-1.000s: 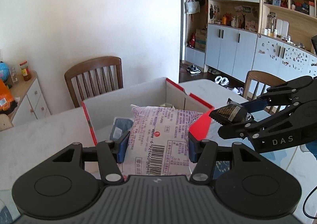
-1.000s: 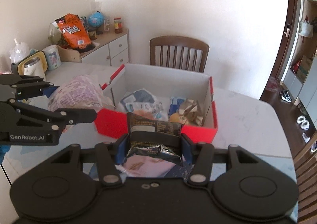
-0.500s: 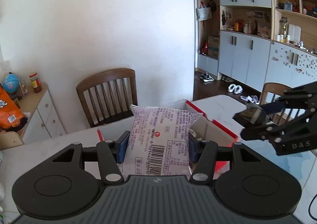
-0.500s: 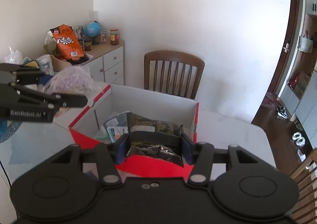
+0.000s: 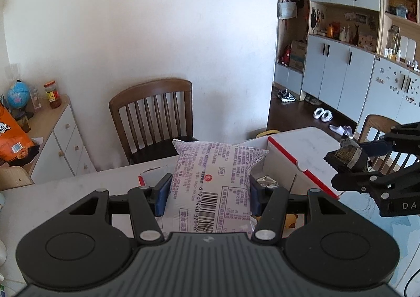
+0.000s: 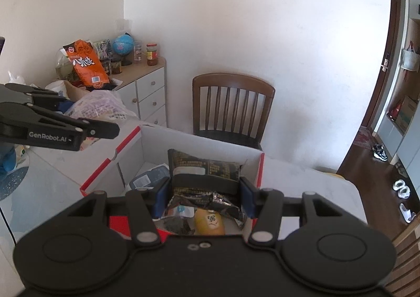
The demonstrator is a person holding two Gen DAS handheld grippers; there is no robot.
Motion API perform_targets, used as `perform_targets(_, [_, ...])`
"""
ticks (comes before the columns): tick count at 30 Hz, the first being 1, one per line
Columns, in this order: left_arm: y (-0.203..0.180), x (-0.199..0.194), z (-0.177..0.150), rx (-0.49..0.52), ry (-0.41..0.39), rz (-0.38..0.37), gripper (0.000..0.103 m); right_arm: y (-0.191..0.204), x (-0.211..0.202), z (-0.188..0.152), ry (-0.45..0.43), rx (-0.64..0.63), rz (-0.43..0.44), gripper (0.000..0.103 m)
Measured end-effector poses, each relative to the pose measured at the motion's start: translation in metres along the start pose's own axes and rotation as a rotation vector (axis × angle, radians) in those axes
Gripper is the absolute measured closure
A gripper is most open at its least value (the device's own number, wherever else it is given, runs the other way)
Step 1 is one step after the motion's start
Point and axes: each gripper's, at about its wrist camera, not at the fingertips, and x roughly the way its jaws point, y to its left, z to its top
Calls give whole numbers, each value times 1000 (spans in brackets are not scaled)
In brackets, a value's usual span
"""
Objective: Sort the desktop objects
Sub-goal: 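Lift and carry the barcode bag and dark snack pack over the red box with both tools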
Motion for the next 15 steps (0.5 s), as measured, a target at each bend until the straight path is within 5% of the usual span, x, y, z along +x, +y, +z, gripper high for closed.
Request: perform_targets(15, [1, 55, -3, 25, 96, 24, 47, -2, 58, 4, 75, 30, 11, 49])
